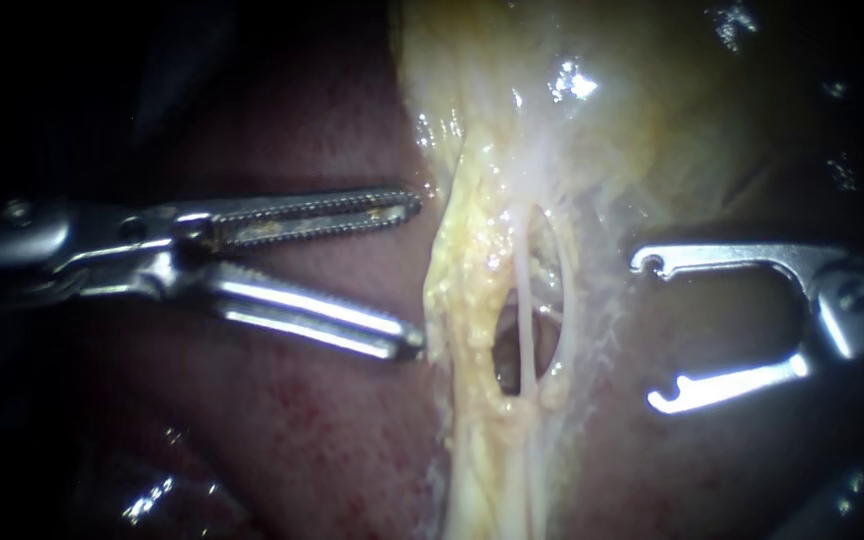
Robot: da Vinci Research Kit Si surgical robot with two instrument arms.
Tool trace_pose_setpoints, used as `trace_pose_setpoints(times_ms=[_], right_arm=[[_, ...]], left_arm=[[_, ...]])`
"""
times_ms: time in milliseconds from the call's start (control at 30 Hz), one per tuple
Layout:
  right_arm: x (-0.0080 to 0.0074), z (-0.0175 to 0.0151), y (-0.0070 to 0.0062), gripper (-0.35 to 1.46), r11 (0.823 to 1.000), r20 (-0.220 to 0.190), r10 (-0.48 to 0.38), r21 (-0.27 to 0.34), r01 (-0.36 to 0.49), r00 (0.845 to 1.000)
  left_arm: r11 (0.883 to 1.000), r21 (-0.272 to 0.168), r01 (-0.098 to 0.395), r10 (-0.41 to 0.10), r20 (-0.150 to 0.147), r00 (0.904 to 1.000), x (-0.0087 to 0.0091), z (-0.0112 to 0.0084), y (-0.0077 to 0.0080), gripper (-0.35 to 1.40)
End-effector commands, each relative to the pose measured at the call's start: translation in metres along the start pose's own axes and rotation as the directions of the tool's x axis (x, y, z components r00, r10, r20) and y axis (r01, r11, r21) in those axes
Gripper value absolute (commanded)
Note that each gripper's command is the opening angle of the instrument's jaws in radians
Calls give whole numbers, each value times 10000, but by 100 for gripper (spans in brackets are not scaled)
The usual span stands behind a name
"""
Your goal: Grabbing gallbladder
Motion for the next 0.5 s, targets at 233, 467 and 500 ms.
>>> trace_pose_setpoints(times_ms=[233,467,500], right_arm=[[0,0,0,60,10000,0,11,-5,-11,10000],[0,0,0,60,10000,0,11,-5,-11,10000],[0,0,0,60,10000,0,10,-5,-10,10000]], left_arm=[[9987,-301,417,-422,-158,9990,6,22,14,32],[9968,-498,627,-643,-310,9974,19,29,27,31],[9963,-522,681,-699,-334,9970,21,29,28,31]])
